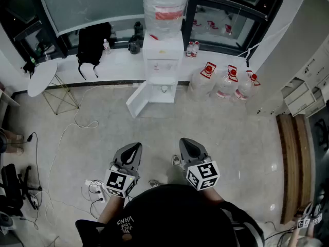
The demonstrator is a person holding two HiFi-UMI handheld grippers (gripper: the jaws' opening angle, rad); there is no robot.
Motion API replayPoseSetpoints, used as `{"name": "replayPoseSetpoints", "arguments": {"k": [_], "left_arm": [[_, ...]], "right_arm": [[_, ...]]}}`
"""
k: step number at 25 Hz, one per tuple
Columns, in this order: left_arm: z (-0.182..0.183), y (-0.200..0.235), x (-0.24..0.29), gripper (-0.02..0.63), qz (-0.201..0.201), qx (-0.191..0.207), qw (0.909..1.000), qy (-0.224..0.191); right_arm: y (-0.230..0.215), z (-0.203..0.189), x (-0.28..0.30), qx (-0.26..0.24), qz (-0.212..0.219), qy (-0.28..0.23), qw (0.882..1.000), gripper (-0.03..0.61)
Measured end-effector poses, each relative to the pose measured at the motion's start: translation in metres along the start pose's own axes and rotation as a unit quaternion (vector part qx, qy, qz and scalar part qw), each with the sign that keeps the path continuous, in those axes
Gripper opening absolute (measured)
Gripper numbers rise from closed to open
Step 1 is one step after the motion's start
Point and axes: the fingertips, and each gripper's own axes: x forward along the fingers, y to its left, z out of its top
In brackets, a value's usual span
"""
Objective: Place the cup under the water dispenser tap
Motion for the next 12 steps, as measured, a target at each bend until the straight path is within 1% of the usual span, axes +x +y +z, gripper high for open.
{"name": "replayPoseSetpoints", "arguments": {"k": [3,7,10,12], "left_arm": [[-0.002,0.004,0.009,0.020,0.003,0.009,0.9999,0.006],[0.006,0.015,0.028,0.020,0.008,0.005,0.9999,0.001],[0.009,0.027,0.050,0.020,0.017,0.009,0.9998,-0.002],[0.009,0.029,0.069,0.020,0.017,0.007,0.9998,0.001]], "right_arm": [[-0.009,0.006,0.005,0.009,-0.002,-0.009,1.000,0.044],[-0.024,0.013,0.019,0.007,-0.007,-0.009,1.000,0.044],[-0.040,0.021,0.037,0.005,0.000,-0.011,1.000,0.044],[-0.054,0.025,0.049,0.007,0.003,-0.009,1.000,0.044]]}}
